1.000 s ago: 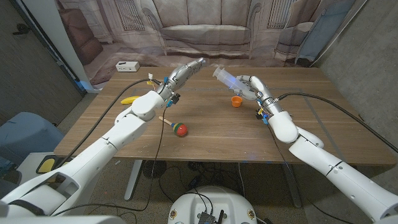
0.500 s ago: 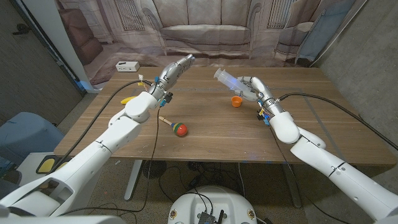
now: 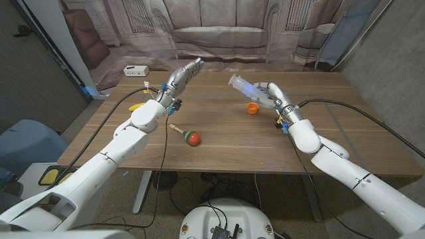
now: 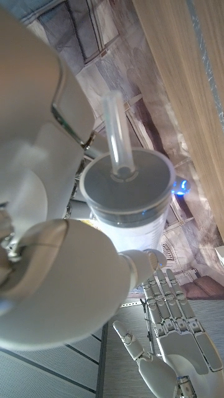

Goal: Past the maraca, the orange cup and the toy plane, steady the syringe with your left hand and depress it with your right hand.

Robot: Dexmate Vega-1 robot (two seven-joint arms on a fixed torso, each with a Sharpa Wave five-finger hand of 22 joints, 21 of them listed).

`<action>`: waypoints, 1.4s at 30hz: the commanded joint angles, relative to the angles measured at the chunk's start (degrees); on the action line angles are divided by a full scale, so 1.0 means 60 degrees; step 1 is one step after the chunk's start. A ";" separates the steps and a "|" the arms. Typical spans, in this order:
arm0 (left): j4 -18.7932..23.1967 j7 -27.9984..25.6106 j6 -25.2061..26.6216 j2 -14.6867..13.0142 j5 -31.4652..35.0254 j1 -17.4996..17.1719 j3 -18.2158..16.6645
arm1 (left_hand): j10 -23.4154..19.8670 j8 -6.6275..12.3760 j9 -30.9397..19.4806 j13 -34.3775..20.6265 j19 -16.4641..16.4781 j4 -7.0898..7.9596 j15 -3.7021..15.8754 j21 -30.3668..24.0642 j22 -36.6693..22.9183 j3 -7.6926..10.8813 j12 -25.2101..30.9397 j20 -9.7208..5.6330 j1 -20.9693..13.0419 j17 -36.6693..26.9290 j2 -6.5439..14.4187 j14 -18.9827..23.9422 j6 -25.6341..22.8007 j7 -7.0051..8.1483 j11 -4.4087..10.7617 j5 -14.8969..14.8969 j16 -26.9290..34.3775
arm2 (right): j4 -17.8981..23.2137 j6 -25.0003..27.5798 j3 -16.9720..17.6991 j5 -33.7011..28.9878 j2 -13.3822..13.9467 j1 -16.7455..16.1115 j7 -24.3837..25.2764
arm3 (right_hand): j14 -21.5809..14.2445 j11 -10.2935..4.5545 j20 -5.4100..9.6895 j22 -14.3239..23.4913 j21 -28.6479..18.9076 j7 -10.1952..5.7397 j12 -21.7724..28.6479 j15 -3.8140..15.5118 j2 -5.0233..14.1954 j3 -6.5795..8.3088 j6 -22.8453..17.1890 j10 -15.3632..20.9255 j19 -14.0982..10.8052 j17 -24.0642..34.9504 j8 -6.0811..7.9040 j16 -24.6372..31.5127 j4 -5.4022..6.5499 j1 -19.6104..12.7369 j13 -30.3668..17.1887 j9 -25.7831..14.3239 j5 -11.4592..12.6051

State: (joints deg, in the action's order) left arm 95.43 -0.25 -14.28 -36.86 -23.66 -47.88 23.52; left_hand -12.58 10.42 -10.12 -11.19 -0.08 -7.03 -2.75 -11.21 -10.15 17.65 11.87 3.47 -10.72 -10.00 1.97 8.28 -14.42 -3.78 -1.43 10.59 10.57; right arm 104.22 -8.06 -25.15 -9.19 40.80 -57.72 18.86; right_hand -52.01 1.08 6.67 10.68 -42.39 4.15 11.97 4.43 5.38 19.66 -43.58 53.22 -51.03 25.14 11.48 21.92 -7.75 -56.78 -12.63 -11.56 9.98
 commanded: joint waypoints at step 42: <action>0.0001 0.0143 0.0020 -0.0106 -0.0179 -0.0105 -0.0031 | -0.0019 0.0057 -0.0023 -0.0010 -0.0070 -0.0008 -0.0020 -0.0012 -0.0030 -0.0034 0.0026 0.0078 -0.0074 -0.0040 0.0069 -0.0030 0.0005 0.0014 -0.0012 -0.0015 0.0025 | 0.0179 0.1222 -0.0759 -0.0930 0.0136 0.0133 0.0013 | 0.1869 -0.1070 -0.0174 -0.0117 0.0357 -0.1418 0.0030 0.0304 0.0625 0.1302 -0.1152 0.0271 0.2016 -0.0306 0.0109 -0.1276 0.1089 -0.0188 -0.0007 -0.0095 0.0010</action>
State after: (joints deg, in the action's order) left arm 95.41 0.25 -14.39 -37.34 -24.46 -48.42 23.35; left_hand -12.58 10.42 -10.13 -11.19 -0.08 -7.03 -2.75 -11.21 -10.15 17.65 11.87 3.47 -10.72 -10.00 1.97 8.29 -14.42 -3.78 -1.43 10.59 10.57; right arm 105.32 -1.97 -28.72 -13.42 41.72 -56.88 18.30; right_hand -41.91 -0.96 3.98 9.89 -40.57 3.74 12.12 4.41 5.38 20.25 -43.16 51.11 -39.95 23.48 11.89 14.82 -8.33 -56.78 -12.45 -11.86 9.76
